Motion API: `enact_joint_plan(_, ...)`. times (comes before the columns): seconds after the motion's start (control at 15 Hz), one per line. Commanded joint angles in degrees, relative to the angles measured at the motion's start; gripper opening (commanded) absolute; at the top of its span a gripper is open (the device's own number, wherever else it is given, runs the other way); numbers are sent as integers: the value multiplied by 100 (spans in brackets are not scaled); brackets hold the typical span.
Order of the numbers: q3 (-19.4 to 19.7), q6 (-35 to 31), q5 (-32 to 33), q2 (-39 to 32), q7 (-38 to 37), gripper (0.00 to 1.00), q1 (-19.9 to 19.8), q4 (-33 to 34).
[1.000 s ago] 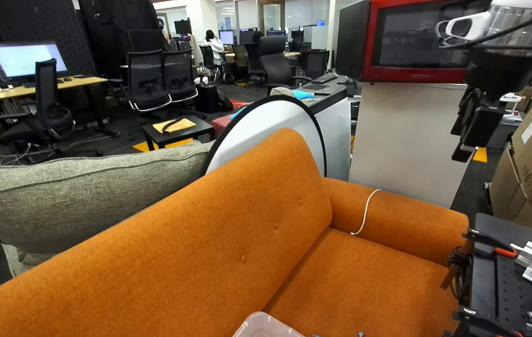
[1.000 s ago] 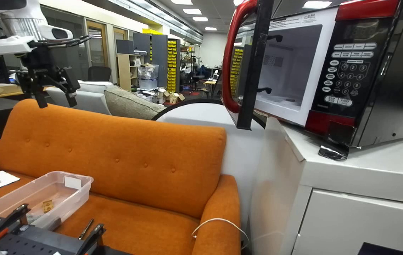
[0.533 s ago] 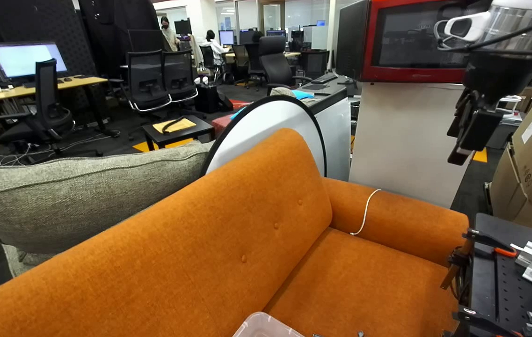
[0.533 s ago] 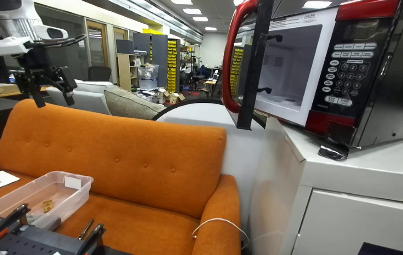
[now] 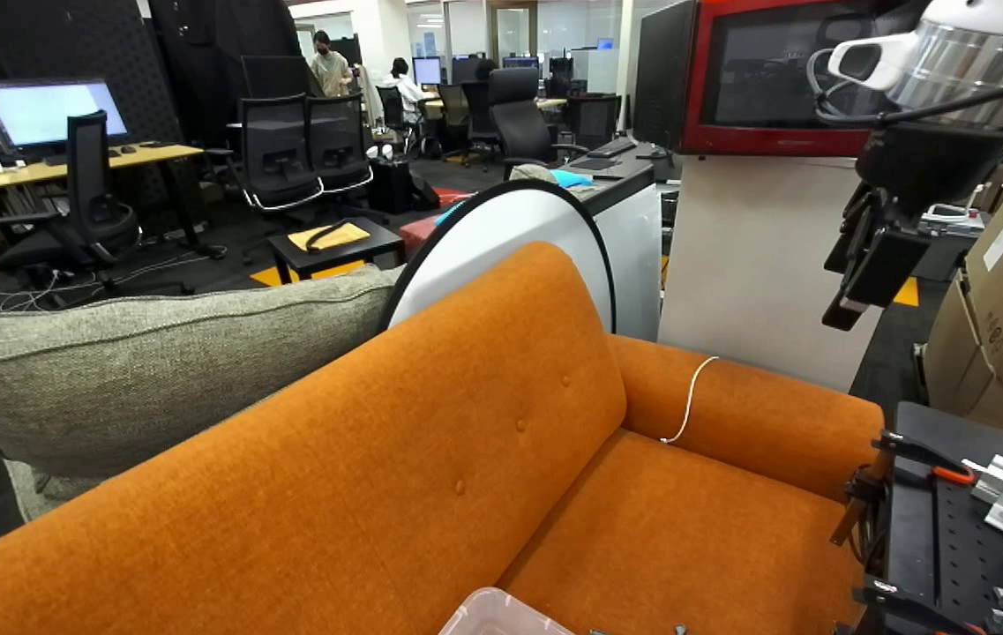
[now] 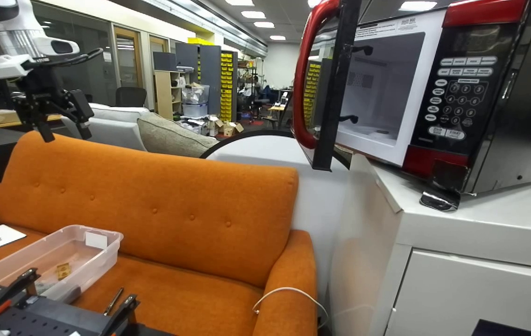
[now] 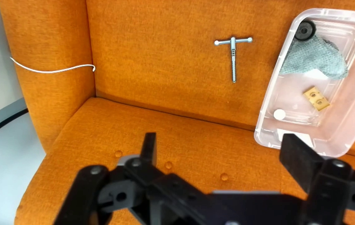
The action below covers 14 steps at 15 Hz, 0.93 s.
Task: Pick up the object from the couch and put it in the bucket
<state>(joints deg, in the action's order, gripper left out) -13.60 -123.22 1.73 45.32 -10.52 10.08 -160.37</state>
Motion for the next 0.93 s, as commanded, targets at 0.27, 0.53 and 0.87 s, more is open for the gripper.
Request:
enact_joint_plan(0.27, -13, -106, 77, -60, 15, 100, -48, 12)
enact_joint_plan(0.53, 273, -540, -38, -577, 357, 100, -2, 11)
enact_joint_plan(0.87, 354, -1367, 164, -1859, 632, 100, -138, 85)
